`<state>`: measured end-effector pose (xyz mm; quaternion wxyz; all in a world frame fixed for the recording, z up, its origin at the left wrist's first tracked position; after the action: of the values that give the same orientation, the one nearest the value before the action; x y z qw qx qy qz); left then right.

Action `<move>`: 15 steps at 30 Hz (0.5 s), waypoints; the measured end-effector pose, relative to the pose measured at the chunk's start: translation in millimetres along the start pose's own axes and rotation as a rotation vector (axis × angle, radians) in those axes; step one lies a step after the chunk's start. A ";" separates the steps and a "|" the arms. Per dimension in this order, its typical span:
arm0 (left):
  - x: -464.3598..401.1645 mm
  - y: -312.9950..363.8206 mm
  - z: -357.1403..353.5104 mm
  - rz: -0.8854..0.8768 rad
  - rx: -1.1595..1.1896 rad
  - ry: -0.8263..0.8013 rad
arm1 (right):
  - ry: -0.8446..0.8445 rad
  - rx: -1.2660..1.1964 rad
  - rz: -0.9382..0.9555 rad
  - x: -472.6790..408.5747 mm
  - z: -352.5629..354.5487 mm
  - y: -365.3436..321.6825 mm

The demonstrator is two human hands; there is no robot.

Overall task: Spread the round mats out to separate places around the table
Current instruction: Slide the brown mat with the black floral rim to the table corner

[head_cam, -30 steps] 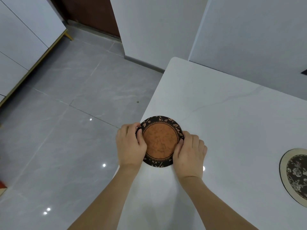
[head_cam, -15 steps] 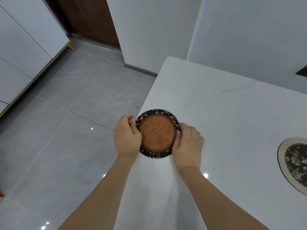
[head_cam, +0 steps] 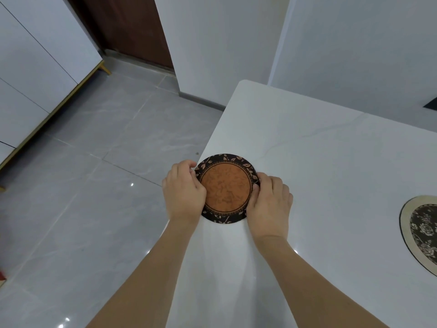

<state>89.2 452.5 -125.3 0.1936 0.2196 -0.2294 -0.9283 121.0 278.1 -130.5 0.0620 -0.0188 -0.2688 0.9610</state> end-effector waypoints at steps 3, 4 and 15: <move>0.1 5.9 2.9 -0.006 0.025 -0.017 | -0.016 -0.005 0.001 0.7 2.7 -2.7; 1.4 8.2 5.6 0.003 0.040 -0.020 | -0.027 -0.020 -0.013 1.8 5.6 -2.5; 17.3 135.7 -15.2 -0.426 -0.100 -0.080 | 0.119 0.057 -0.192 -14.9 142.6 138.9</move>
<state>117.5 328.0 -73.7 -0.0053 0.2161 -0.1393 -0.9664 110.7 85.1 -80.7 0.1700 -0.0483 -0.2379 0.9551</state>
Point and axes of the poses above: each hand's wrist, its own x-axis away from the middle knuckle, its own z-axis out of the back of the hand, y = z × x, the point moved 2 cm from there along -x, towards the middle knuckle, and after that the axes turned 15 degrees about -z, right-handed, at the moved point
